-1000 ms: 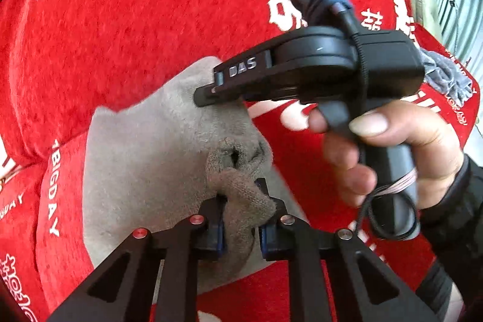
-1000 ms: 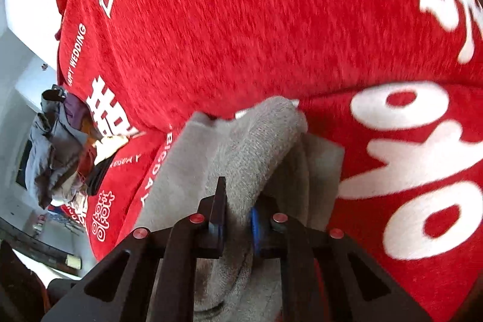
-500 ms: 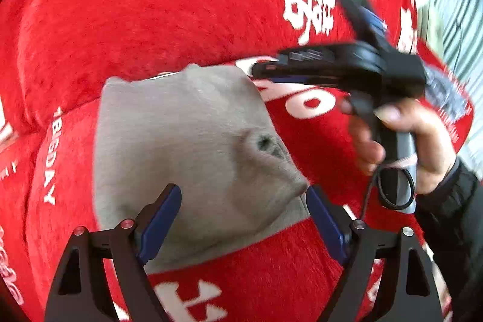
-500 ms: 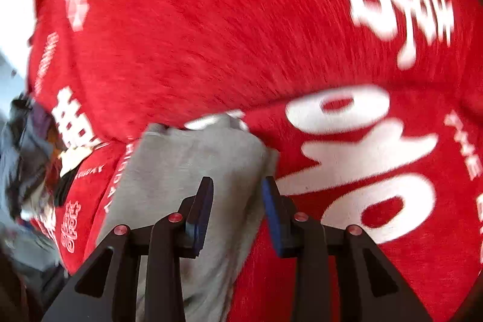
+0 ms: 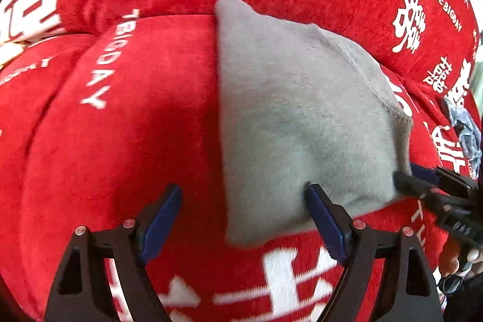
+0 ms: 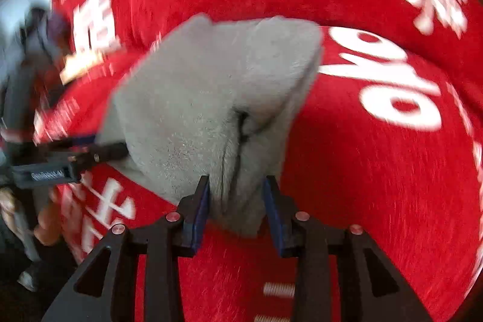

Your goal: Fold small clothes

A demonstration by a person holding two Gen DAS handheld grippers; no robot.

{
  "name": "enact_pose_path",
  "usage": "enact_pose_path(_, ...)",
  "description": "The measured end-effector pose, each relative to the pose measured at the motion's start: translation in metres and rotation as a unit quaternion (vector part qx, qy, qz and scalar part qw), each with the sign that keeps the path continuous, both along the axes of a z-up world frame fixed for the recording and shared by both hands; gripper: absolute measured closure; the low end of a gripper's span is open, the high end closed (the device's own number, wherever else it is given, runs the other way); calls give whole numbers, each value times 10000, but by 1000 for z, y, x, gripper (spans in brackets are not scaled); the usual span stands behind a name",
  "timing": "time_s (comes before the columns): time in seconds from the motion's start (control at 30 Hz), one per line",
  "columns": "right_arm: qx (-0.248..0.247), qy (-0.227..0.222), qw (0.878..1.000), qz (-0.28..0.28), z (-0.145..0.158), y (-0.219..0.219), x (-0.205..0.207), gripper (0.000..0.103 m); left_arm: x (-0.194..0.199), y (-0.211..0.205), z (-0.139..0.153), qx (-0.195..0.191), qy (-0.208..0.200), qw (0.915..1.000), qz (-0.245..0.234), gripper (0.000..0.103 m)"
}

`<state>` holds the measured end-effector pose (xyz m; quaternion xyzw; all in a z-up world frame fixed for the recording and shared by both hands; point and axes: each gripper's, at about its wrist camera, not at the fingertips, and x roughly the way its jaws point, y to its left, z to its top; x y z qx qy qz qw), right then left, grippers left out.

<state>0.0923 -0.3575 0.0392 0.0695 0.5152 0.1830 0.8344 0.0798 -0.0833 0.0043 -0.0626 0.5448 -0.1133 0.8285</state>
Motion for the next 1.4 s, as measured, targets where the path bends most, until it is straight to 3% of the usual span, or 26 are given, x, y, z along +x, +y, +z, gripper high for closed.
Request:
enact_pose_path(0.1,97,-421,9990,-126,33,-7,-15,64,-6,8,26,-429,-355,9984,-125,17)
enact_pose_path(0.17,90,-697,9975,14,55,6,-15,63,3,3,33,-317,-439,9985,-108,17)
enact_pose_path(0.23,-177,-762,9969,110,64,22,-11,53,8,-6,29,31,-416,9988,-247,17)
enact_pose_path(0.33,-731,-704,9948,34,57,41,-4,53,-9,-16,17,526,-450,9954,-656,17)
enact_pose_path(0.5,-746,-193,9965,-318,21,35,4,53,-33,-16,-1,934,-504,9897,-957,17)
enact_pose_path(0.57,-492,-127,9983,-287,11,35,5,62,-28,-17,-4,927,-449,9908,-881,17)
enact_pose_path(0.6,-392,-127,9989,-231,10,35,4,83,-22,-16,-6,948,-439,9914,-784,17)
enact_pose_path(0.63,-399,-131,9988,-234,11,36,4,91,-17,-12,-8,888,-396,9928,-703,17)
enact_pose_path(0.77,-53,-426,9989,-196,33,24,-5,94,-8,25,-8,97,-164,9998,59,20)
enact_pose_path(0.87,65,-380,9991,-165,33,16,-8,96,-7,57,-13,-732,38,9956,582,20)
enact_pose_path(1.0,-205,-218,9993,-216,15,23,-7,96,-15,42,-9,-272,-13,9985,474,20)
enact_pose_path(1.07,-218,-119,9994,-257,8,22,-8,95,-21,42,-9,-255,52,9987,427,20)
enact_pose_path(1.17,-64,-98,9997,-226,17,16,-16,92,-31,53,6,-282,15,9990,353,20)
enact_pose_path(1.27,-89,-501,9985,-179,39,12,-21,82,-36,61,34,-339,-343,9984,312,20)
enact_pose_path(1.33,-18,-787,9966,-238,53,13,-12,58,-25,54,48,-409,-483,9976,291,20)
enact_pose_path(1.4,82,-918,9954,-268,57,20,1,50,-5,35,57,-490,-567,9970,192,20)
